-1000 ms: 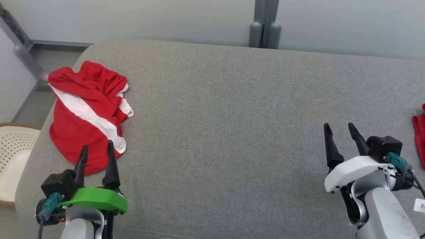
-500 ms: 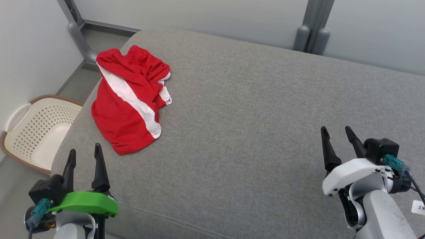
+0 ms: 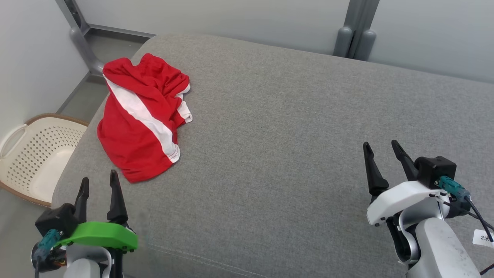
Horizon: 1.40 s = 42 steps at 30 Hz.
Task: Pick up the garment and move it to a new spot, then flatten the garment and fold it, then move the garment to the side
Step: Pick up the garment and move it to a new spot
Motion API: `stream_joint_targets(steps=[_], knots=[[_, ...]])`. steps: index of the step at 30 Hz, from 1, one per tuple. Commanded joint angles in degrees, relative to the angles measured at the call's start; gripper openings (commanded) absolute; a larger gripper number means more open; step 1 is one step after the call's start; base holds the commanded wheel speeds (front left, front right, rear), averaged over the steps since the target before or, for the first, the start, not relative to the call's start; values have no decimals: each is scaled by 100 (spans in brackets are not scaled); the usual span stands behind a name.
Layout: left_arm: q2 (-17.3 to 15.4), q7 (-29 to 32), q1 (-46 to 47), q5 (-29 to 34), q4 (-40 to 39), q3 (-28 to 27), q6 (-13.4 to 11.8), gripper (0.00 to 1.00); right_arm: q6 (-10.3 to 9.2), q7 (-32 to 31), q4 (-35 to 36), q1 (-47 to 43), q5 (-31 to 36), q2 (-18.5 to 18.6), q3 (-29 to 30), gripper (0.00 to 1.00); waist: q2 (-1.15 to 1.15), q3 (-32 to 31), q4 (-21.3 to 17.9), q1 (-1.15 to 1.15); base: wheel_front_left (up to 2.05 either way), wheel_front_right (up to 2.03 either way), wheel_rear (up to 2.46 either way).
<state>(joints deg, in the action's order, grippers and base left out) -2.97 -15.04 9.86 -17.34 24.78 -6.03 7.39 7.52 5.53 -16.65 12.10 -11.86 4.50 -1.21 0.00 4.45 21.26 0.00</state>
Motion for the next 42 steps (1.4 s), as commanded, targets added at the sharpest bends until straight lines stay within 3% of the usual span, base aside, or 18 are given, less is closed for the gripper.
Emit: stream_joint_targets(steps=[1, 6, 10, 20, 26, 33, 34, 36, 42], knots=[[-26, -16, 245, -28, 91, 14, 18, 100, -6, -36, 83, 59, 31, 36, -58, 100, 0, 122, -133, 0, 0, 0, 0], [-153, 63, 832, -180, 764, 84, 18, 100, -6, -165, 312, 170, 20, 123, -219, 100, 0, 369, -420, 0, 0, 0, 0], [-317, 555, 1551, -412, 1450, -47, -21, 100, -6, -319, 522, 300, 35, 212, -369, 100, 0, 629, -708, 0, 0, 0, 0], [-970, 2109, 3058, -1013, 2771, -613, -566, 100, -6, -606, 1009, 588, 22, 327, -722, 100, 0, 1426, -1511, 0, 0, 0, 0], [-1408, 2542, 3300, -1072, 3024, -743, -846, 100, -6, -587, 1191, 644, -16, 338, -850, 100, 0, 1760, -1912, 0, 0, 0, 0], [-1611, 3204, 3191, -1032, 3243, -640, -1007, 100, -6, -537, 1255, 682, -25, 314, -818, 100, 0, 1897, -2085, 0, 0, 0, 0], [-1606, 3390, 3142, -1028, 3316, -608, -1025, 95, -6, -527, 1242, 688, -26, 306, -810, 100, 0, 1891, -2087, 0, 0, 0, 0], [-1514, 3541, 3094, -1043, 3347, -554, -993, 0, -6, -498, 1215, 683, -32, 291, -806, 100, 0, 1850, -2073, 0, 0, 0, 0], [-1521, 3530, 3067, -1153, 3064, -540, -777, 0, -6, -389, 1107, 652, -71, 258, -794, 100, 0, 1561, -1975, 0, 0, 0, 0]])
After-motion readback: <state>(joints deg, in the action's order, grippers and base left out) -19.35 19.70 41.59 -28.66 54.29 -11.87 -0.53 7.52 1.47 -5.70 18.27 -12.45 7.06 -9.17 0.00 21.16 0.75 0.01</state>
